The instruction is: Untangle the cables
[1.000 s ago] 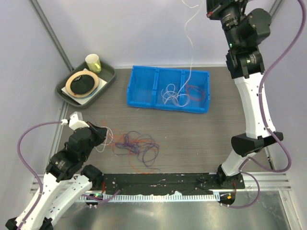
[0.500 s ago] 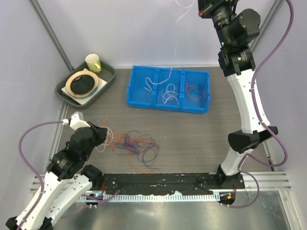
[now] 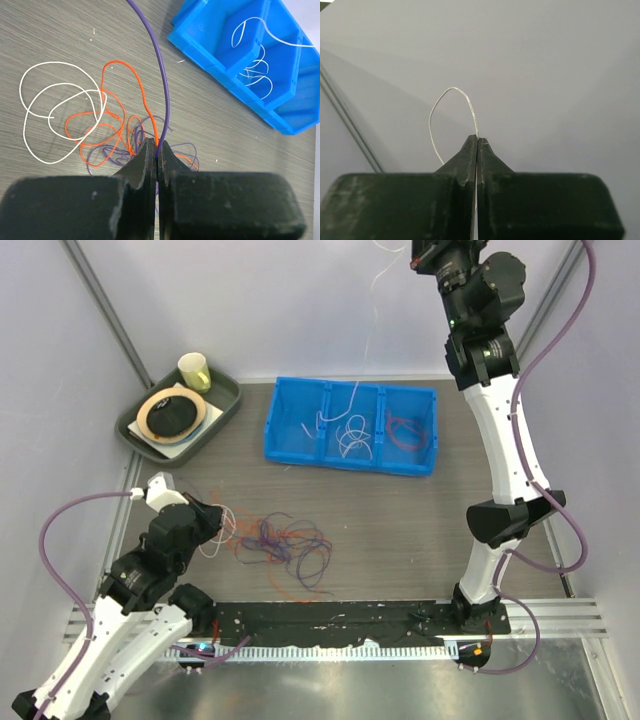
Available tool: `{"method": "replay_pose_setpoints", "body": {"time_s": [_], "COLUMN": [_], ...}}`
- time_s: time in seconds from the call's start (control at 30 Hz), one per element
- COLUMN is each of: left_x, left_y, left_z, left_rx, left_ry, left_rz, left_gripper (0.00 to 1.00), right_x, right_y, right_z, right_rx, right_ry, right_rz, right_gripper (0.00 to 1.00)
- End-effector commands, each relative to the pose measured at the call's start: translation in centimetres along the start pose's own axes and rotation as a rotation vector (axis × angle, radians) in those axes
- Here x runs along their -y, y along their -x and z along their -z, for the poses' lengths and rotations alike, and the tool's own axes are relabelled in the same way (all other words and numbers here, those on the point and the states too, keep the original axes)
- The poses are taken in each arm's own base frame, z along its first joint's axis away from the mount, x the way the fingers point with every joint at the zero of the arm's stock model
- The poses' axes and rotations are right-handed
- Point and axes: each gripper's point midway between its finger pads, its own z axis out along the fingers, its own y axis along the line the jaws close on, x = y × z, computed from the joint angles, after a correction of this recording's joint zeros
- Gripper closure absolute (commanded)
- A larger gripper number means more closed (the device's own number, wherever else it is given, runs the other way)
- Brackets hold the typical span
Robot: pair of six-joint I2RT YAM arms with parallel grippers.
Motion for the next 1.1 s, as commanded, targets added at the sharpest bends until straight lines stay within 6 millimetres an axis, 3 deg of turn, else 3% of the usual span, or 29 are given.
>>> {"method": "replay_pose_setpoints", "body": {"time_s": [0.0, 0.17, 0.3, 0.5, 0.57, 0.67, 0.7, 0.73, 0.8, 0.87, 0.9, 0.97, 1.0, 1.07], "left_x": [0.7, 0.7, 0.7, 0.7, 0.6, 0.6, 0.5, 0.4, 0.3, 0.1, 0.0, 0.0, -0.1, -0.1], "left_y": [1.1, 1.3, 1.6, 1.8, 1.7, 1.5, 1.5, 1.5, 1.5, 1.3, 1.3, 1.3, 1.3, 1.3], "left_z": [-0.4, -0.3, -0.2, 0.0, -0.1, -0.1, -0.1, -0.1, 0.0, 0.0, 0.1, 0.1, 0.1, 0.1], "left_rx": [0.045, 0.049, 0.058, 0.059, 0.056, 0.051, 0.051, 0.05, 0.051, 0.05, 0.052, 0.053, 0.05, 0.051], "left_ry": [-0.004, 0.001, 0.002, 0.004, 0.005, 0.006, 0.006, 0.01, 0.011, 0.014, 0.015, 0.013, 0.015, 0.018], "left_rz": [0.023, 0.018, 0.016, 0.008, 0.007, 0.004, 0.004, 0.004, 0.005, 0.004, 0.005, 0.005, 0.003, 0.003], "left_gripper": [1.0, 1.0, 1.0, 1.0, 1.0, 1.0, 1.0, 1.0, 1.0, 1.0, 1.0, 1.0, 0.99, 1.0], "right_x": [-2.0, -1.9, -2.3, -1.1, -1.1, -0.7, -0.2, -0.5, 0.1, -0.4, 0.4, 0.2, 1.0, 1.3], "right_y": [9.3, 9.2, 7.2, 1.1, -2.2, -5.6, -7.8, -8.1, -10.6, -11.9, -13.8, -15.2, -16.8, -17.5], "right_z": [2.0, 2.1, 1.6, 0.7, 0.2, 0.2, 0.4, 0.5, 1.6, 2.4, 3.4, 4.2, 4.8, 5.7], "right_rx": [0.201, 0.198, 0.146, 0.034, -0.043, -0.113, -0.154, -0.151, -0.197, -0.204, -0.24, -0.253, -0.283, -0.293], "right_ry": [-0.001, -0.001, 0.04, 0.045, 0.077, 0.083, 0.076, 0.084, 0.073, 0.078, 0.053, 0.05, 0.017, -0.01], "right_rz": [0.03, 0.02, 0.02, 0.009, 0.014, 0.02, 0.02, 0.017, 0.017, 0.02, 0.036, 0.042, 0.052, 0.05], "right_gripper": [0.99, 0.99, 0.99, 0.99, 0.99, 0.99, 0.99, 0.99, 0.99, 0.99, 0.99, 0.99, 0.99, 0.99]}}
